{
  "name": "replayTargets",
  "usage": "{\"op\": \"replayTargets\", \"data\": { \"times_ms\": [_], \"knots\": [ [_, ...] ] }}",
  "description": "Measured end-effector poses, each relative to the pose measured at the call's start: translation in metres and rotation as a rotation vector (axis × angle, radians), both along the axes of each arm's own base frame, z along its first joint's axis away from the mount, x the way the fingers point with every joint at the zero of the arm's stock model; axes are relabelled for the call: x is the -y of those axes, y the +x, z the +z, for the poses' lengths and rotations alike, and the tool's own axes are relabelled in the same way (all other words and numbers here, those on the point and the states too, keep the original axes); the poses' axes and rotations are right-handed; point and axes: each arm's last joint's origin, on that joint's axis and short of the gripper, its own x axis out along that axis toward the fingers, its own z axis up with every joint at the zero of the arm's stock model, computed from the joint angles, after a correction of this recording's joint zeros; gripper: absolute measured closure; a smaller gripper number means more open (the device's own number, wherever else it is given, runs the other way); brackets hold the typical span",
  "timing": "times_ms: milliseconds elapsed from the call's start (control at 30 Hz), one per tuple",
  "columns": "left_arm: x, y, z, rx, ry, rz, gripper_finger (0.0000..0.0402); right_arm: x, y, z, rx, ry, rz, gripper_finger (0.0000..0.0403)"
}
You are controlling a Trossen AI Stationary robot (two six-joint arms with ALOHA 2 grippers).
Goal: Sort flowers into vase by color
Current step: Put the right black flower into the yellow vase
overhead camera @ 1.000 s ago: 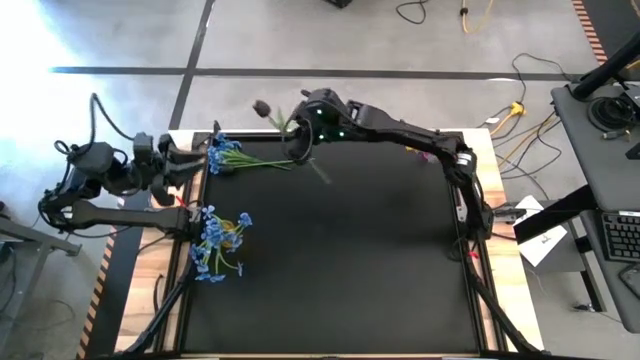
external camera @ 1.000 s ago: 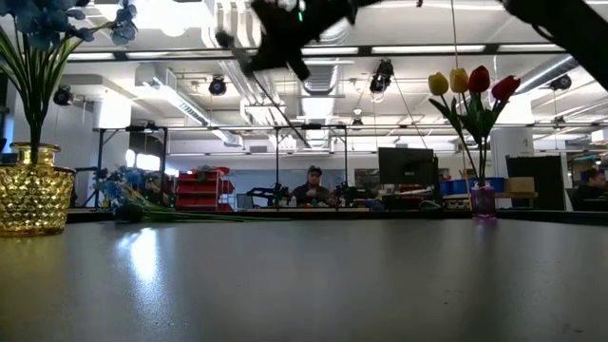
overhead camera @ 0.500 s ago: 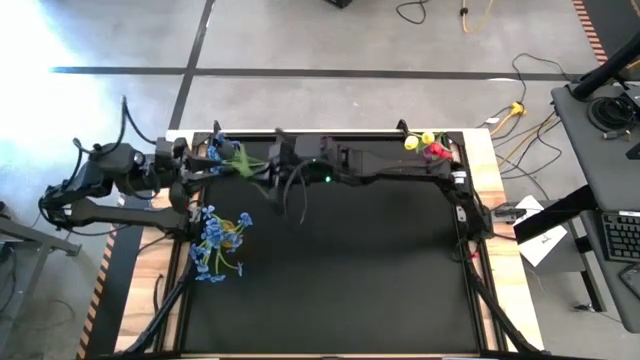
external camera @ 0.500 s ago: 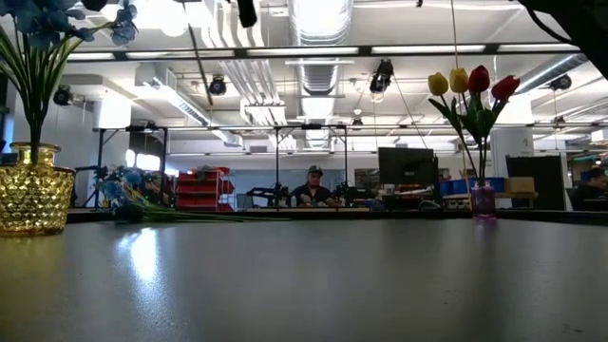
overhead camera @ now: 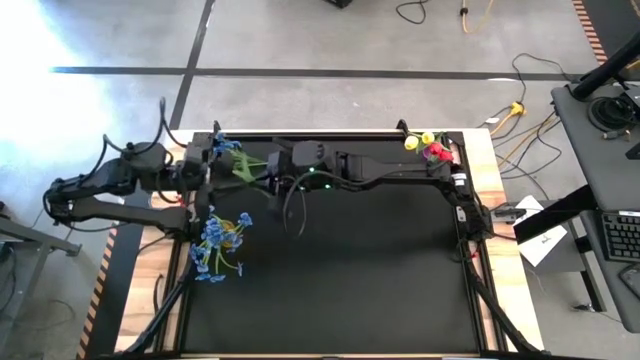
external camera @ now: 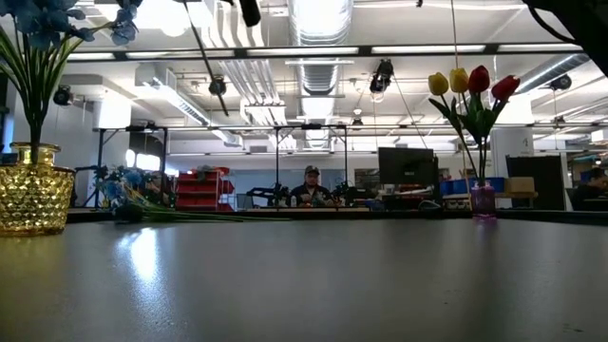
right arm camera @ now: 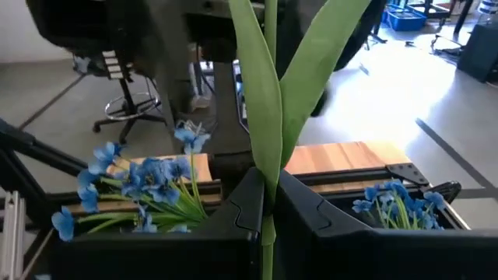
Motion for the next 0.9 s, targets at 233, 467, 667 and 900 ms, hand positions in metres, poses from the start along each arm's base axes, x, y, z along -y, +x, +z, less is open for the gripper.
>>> {"op": "replayTargets", "data": {
  "times_ms": [233,467,667,900],
  "knots": [
    [-0.001,0.005,0.000,-0.018,0.009,0.022,0.0282,-0.002,-0.001,-0.003,-0.037,-0.037,0.016,0.0390],
    [-0.001,0.004,0.000,-0.020,0.044,0.015,0.0391,-0.004,-0.001,-0.004,-0.038,-0.039,0.020,0.0353],
    [0.000,-0.010,0.014,-0.125,0.071,0.005,0.0399,-0.011,-0.004,0.006,-0.009,-0.015,0.027,0.0242],
    [0.001,-0.055,0.037,-0.433,0.080,0.035,0.0401,-0.013,-0.029,0.047,0.051,-0.014,0.029,0.0168]
  ]
}}
